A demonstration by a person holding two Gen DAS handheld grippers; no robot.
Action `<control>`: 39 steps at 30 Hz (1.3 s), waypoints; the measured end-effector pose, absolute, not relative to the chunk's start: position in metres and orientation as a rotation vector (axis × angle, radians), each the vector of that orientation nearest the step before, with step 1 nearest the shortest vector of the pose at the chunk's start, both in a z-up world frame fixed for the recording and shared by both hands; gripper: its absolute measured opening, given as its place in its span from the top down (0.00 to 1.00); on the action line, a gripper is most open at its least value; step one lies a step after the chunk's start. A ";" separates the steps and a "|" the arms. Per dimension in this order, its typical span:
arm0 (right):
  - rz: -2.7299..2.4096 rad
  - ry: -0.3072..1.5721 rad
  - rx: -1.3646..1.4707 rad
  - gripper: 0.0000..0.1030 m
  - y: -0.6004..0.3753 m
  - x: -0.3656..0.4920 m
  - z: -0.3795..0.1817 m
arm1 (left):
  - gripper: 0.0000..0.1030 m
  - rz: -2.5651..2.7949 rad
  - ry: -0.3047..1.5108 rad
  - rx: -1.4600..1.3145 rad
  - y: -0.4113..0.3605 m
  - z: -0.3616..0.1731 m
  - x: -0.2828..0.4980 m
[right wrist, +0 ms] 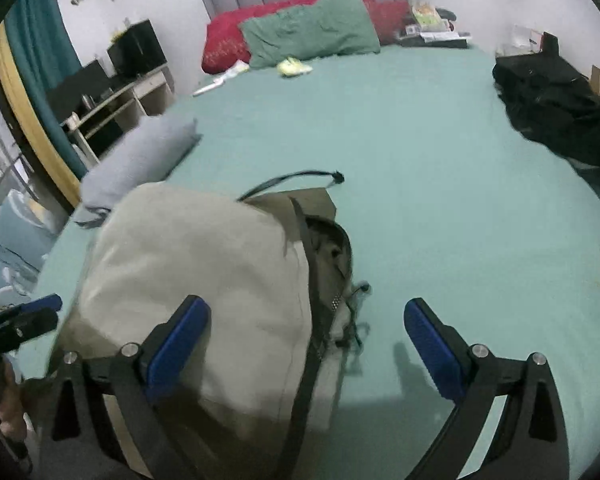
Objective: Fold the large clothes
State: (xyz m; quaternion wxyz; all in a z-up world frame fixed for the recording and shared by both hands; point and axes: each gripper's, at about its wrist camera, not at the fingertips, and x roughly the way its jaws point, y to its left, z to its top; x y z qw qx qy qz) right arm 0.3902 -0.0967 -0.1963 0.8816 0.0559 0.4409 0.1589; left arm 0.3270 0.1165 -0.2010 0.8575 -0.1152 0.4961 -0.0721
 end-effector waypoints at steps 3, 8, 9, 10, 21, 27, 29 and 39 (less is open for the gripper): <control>0.333 0.966 0.051 0.05 -0.079 0.402 -0.226 | 0.25 -0.100 1.136 -0.216 0.117 -0.237 0.341; 0.372 0.976 0.119 0.05 -0.090 0.409 -0.229 | 0.24 -0.120 1.111 -0.259 0.127 -0.237 0.332; 0.372 0.972 0.131 0.05 -0.093 0.404 -0.227 | 0.24 -0.126 1.104 -0.277 0.132 -0.234 0.329; 0.372 0.969 0.149 0.04 -0.097 0.399 -0.222 | 0.24 -0.129 1.093 -0.302 0.139 -0.230 0.323; 0.526 1.047 0.308 0.04 -0.102 0.294 -0.211 | 0.17 -0.003 1.050 -0.443 0.215 -0.223 0.248; 0.581 1.069 0.274 0.13 -0.079 0.260 -0.240 | 0.18 -0.085 1.148 -0.467 0.194 -0.252 0.229; 0.593 1.065 0.226 0.22 -0.073 0.255 -0.241 | 0.18 -0.076 1.145 -0.440 0.186 -0.254 0.220; 0.673 1.069 0.339 0.69 -0.118 0.235 -0.214 | 0.17 -0.133 1.055 -0.465 0.180 -0.210 0.192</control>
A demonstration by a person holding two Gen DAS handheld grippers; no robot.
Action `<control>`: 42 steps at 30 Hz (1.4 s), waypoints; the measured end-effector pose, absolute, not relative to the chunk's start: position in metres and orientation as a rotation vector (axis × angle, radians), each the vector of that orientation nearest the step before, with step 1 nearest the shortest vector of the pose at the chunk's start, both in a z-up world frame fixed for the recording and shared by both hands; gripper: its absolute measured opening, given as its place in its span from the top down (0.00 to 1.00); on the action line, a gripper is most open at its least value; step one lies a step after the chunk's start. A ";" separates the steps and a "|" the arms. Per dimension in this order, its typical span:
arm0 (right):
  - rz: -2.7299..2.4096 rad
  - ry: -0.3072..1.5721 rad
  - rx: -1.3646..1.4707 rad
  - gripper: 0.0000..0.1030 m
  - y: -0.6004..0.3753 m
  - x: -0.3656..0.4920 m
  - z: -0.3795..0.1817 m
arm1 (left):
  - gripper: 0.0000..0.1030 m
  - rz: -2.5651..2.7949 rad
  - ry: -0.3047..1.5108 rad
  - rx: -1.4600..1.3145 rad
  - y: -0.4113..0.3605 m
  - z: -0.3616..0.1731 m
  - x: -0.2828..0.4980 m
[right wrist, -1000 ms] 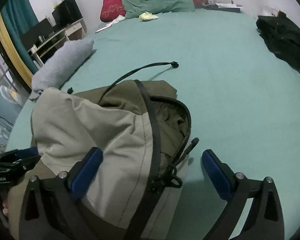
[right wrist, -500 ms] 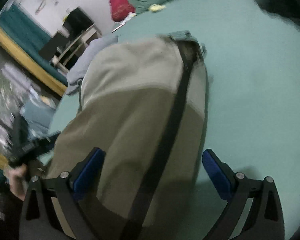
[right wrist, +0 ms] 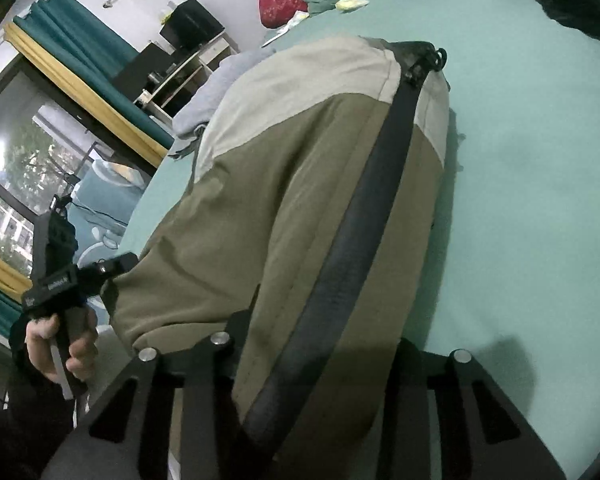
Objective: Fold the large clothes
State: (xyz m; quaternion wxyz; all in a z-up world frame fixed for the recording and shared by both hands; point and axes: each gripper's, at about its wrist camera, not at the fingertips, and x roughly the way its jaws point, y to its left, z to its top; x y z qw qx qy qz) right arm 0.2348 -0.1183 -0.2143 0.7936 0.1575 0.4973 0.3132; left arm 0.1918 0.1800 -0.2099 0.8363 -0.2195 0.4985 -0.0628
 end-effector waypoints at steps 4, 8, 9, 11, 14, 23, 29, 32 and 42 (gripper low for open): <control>0.651 1.073 0.334 0.69 -0.154 0.215 -0.205 | 0.15 -0.150 1.030 -0.459 0.174 -0.202 0.191; 0.633 1.088 0.356 0.68 -0.195 0.198 -0.209 | 0.12 -0.173 1.054 -0.515 0.157 -0.215 0.210; 0.629 1.086 0.366 0.65 -0.199 0.195 -0.210 | 0.12 -0.193 1.081 -0.530 0.148 -0.225 0.217; 0.621 1.095 0.370 0.60 -0.203 0.194 -0.214 | 0.12 -0.219 1.127 -0.542 0.131 -0.242 0.224; 0.611 1.089 0.343 0.51 -0.205 0.194 -0.211 | 0.09 -0.239 1.166 -0.540 0.109 -0.263 0.232; 0.567 1.031 0.485 0.23 -0.231 0.219 -0.211 | 0.05 -0.547 1.226 -0.539 0.045 -0.264 0.234; 0.697 1.107 0.587 0.20 -0.203 0.253 -0.243 | 0.00 -0.500 1.223 -0.540 0.021 -0.273 0.247; 0.703 1.054 0.539 0.15 -0.188 0.253 -0.243 | 0.07 -0.489 1.206 -0.499 0.012 -0.270 0.248; 0.665 0.936 0.409 0.64 -0.154 0.230 -0.213 | 0.70 -0.399 1.076 -0.292 -0.026 -0.234 0.235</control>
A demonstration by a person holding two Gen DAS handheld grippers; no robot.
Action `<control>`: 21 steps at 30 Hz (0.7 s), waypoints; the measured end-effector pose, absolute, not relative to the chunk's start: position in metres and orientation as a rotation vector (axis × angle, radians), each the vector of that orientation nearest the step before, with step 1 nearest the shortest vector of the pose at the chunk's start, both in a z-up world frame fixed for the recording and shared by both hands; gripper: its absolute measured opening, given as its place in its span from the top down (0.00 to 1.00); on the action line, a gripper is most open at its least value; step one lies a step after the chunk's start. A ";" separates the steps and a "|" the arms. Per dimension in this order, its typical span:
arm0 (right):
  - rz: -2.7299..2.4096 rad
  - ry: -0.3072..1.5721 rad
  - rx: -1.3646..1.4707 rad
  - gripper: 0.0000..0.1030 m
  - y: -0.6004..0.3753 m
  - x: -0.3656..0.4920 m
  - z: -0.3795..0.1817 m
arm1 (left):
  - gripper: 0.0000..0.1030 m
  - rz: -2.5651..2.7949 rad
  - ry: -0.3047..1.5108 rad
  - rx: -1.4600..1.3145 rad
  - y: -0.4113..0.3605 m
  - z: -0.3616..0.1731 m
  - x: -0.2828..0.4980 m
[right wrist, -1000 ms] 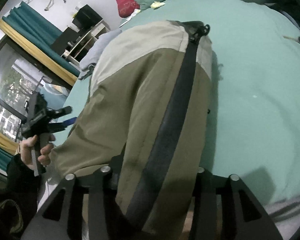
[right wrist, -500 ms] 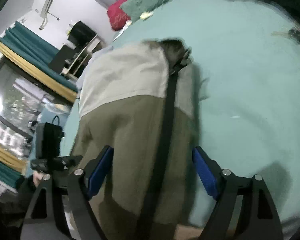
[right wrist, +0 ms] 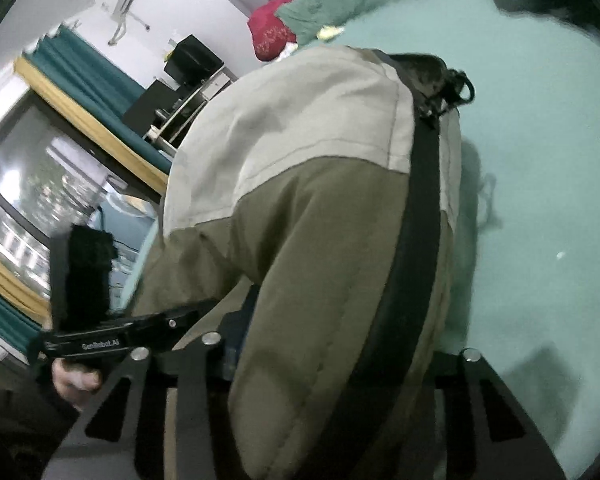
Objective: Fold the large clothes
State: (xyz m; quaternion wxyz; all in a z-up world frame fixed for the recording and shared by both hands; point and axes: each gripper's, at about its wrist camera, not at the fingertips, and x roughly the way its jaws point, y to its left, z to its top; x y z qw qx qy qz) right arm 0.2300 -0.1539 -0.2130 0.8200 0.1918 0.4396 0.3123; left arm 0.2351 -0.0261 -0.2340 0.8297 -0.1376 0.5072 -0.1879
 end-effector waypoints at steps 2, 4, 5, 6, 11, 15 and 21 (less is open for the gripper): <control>0.667 0.894 0.378 0.66 -0.149 0.222 -0.199 | 0.77 -0.410 1.053 -0.309 -0.023 -0.224 0.234; 0.683 0.860 0.358 0.67 -0.151 0.213 -0.186 | 0.79 -0.416 1.031 -0.306 -0.021 -0.216 0.232; 0.688 0.846 0.348 0.67 -0.147 0.211 -0.179 | 0.79 -0.414 1.019 -0.296 -0.021 -0.210 0.230; 0.692 0.832 0.344 0.67 -0.149 0.208 -0.173 | 0.79 -0.413 1.002 -0.288 -0.020 -0.204 0.228; 0.723 0.746 0.324 0.67 -0.146 0.197 -0.141 | 0.80 -0.404 0.916 -0.296 0.010 -0.175 0.209; 0.760 0.680 0.294 0.67 -0.125 0.193 -0.114 | 0.80 -0.375 0.833 -0.302 0.035 -0.147 0.199; 0.850 0.597 0.304 0.67 -0.072 0.199 -0.091 | 0.81 -0.305 0.731 -0.307 0.093 -0.111 0.185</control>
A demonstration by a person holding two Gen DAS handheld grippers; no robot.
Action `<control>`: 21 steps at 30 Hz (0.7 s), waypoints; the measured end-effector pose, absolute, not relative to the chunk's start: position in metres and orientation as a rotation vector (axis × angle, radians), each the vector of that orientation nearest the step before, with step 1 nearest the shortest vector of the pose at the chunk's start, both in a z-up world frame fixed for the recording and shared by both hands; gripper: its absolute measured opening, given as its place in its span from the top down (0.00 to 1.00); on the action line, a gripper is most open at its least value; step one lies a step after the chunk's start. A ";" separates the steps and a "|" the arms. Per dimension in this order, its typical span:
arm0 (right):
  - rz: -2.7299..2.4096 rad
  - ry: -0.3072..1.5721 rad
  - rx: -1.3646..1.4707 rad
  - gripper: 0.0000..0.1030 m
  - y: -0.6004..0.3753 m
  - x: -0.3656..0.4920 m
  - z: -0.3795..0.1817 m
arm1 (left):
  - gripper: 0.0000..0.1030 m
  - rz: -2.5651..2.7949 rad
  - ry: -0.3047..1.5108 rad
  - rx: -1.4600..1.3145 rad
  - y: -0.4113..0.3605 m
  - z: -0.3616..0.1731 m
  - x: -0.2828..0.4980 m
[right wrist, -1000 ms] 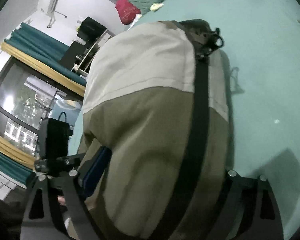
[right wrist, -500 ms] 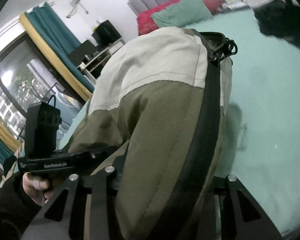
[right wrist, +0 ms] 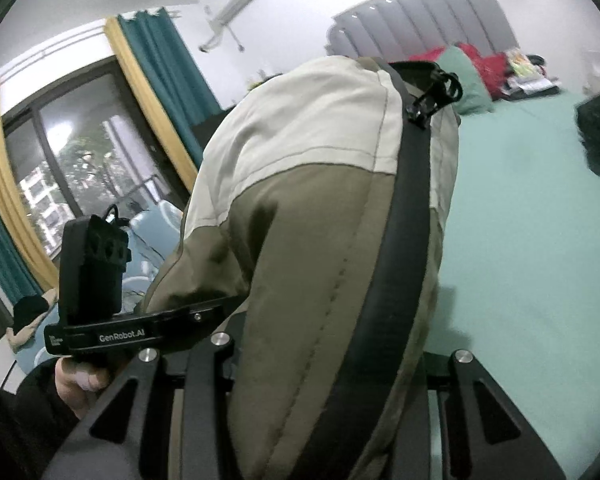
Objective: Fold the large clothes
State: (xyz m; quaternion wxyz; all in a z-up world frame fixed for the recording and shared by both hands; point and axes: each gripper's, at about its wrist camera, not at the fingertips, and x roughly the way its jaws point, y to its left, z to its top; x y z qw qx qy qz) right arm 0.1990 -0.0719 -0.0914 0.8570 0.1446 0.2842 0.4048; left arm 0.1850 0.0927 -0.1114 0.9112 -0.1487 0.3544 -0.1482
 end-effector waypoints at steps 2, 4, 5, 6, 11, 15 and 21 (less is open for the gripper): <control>0.886 0.582 0.305 0.67 -0.046 0.203 -0.087 | 0.81 -0.273 0.707 -0.303 0.117 -0.103 0.180; 0.916 0.577 0.313 0.67 -0.023 0.207 -0.084 | 0.81 -0.241 0.690 -0.294 0.139 -0.096 0.178; 0.933 0.577 0.322 0.67 -0.010 0.210 -0.084 | 0.81 -0.225 0.686 -0.292 0.154 -0.092 0.176; 0.953 0.575 0.332 0.67 0.006 0.212 -0.084 | 0.81 -0.209 0.680 -0.295 0.170 -0.088 0.175; 1.029 0.587 0.392 0.67 0.071 0.226 -0.091 | 0.81 -0.133 0.683 -0.280 0.228 -0.077 0.172; 1.081 0.628 0.464 0.67 0.127 0.234 -0.101 | 0.81 -0.060 0.706 -0.255 0.273 -0.068 0.172; 1.100 0.779 0.641 0.55 0.205 0.265 -0.147 | 0.74 0.019 0.775 -0.172 0.352 -0.079 0.194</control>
